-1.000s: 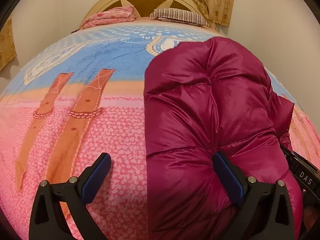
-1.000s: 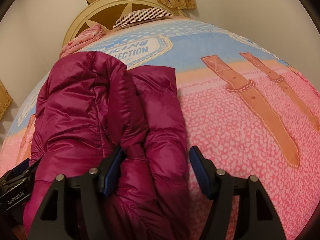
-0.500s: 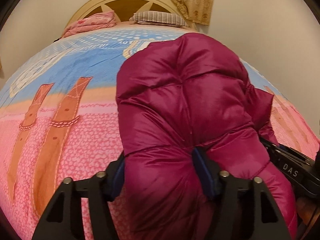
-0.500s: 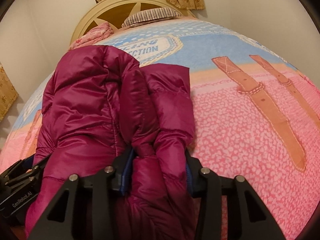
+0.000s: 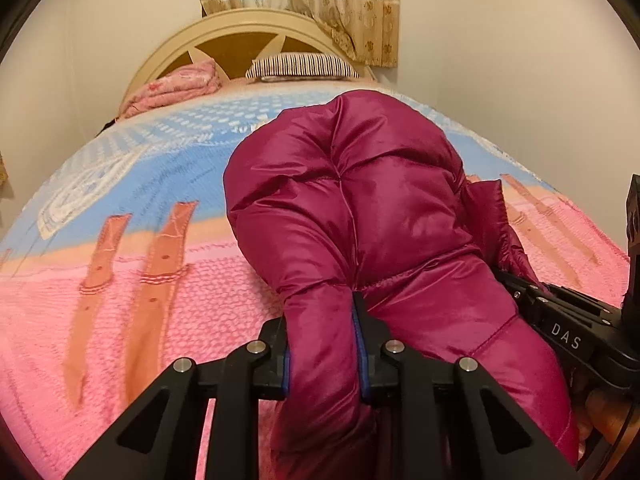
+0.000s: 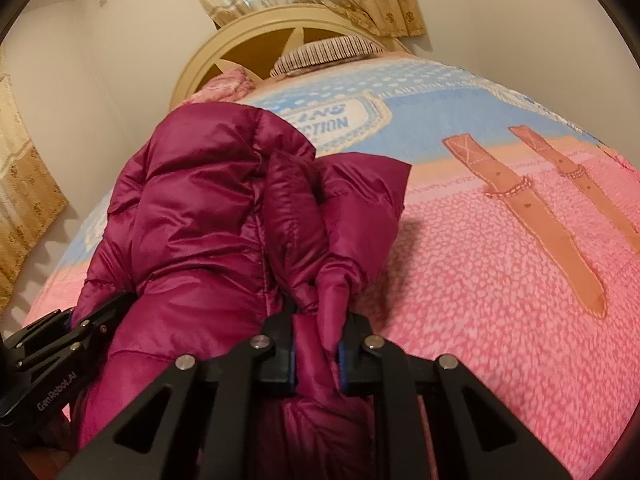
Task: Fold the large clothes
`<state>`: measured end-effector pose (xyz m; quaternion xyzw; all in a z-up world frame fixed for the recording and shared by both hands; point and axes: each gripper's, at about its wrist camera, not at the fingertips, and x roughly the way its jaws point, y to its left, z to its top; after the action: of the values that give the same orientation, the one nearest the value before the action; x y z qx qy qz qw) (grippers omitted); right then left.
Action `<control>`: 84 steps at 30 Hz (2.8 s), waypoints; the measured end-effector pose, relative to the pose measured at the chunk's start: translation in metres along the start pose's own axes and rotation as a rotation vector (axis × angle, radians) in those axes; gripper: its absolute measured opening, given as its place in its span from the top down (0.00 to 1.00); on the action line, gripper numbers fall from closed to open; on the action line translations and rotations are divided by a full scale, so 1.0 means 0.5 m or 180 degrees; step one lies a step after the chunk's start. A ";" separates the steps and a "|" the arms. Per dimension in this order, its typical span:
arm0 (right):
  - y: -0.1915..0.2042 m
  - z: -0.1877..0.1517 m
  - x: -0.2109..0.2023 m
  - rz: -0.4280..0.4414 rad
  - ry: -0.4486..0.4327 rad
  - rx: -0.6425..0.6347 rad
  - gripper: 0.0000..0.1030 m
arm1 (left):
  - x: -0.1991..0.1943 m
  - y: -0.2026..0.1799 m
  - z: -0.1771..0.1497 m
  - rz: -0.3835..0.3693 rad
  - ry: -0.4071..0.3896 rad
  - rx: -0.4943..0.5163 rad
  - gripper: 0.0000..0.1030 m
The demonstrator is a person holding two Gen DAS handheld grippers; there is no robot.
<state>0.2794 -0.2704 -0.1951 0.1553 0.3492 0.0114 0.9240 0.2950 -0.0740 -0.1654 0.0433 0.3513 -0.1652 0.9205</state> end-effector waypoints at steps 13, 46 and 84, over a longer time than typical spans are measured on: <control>0.141 0.009 -0.047 0.0331 -0.0137 -0.0333 0.83 | -0.124 0.099 -0.006 0.0186 -0.0196 -0.0217 0.77; 0.423 -0.007 0.019 0.0911 0.0058 -0.1086 0.84 | -0.254 0.372 -0.098 0.0729 -0.0292 -0.0815 0.77; 0.501 -0.079 0.127 0.0941 0.0487 -0.1175 0.83 | -0.180 0.469 -0.189 0.0940 0.0084 -0.1050 0.73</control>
<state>0.3239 -0.0129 -0.1900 0.0320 0.3836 0.2218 0.8959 0.2507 0.1900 -0.1850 -0.0547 0.3755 0.0317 0.9247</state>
